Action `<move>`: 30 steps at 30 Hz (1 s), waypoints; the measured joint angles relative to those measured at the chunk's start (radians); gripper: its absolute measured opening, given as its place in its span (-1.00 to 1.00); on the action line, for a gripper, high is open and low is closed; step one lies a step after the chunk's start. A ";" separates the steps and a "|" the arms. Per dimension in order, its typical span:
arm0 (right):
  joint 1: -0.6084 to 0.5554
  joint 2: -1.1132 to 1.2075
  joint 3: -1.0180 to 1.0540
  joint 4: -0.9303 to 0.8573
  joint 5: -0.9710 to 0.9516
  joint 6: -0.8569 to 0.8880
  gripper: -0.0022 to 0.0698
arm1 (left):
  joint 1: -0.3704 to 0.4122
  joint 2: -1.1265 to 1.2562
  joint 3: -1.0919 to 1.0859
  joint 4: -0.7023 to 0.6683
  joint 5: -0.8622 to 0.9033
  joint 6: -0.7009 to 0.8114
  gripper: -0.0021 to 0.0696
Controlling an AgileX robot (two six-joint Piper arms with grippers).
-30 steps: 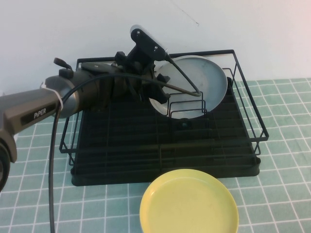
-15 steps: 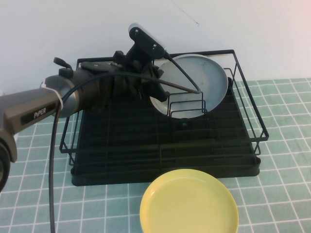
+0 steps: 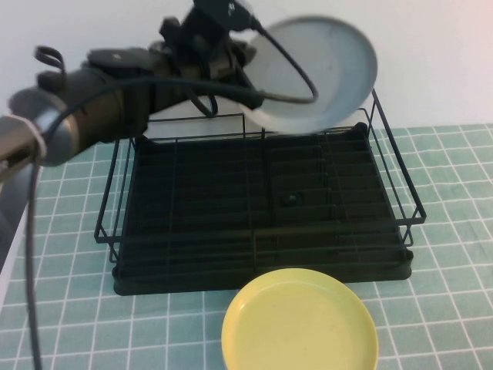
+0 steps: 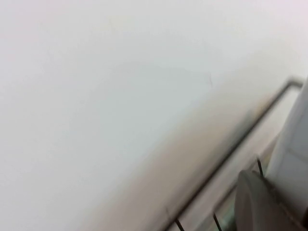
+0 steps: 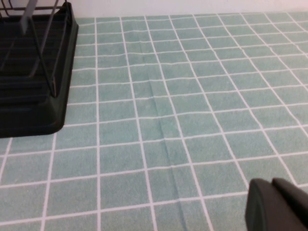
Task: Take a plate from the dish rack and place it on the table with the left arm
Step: Place the plate from the table
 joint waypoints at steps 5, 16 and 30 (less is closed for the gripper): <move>0.000 0.000 0.000 0.000 0.000 0.000 -0.95 | 0.000 -0.144 0.000 0.000 0.000 -0.038 -0.87; 0.000 0.000 0.000 0.000 0.000 0.000 -0.95 | 0.002 -0.425 0.078 0.241 0.213 -0.553 -0.87; 0.000 0.000 0.000 0.000 0.000 0.000 -0.95 | 0.002 -0.416 0.133 1.116 0.722 -1.597 -0.88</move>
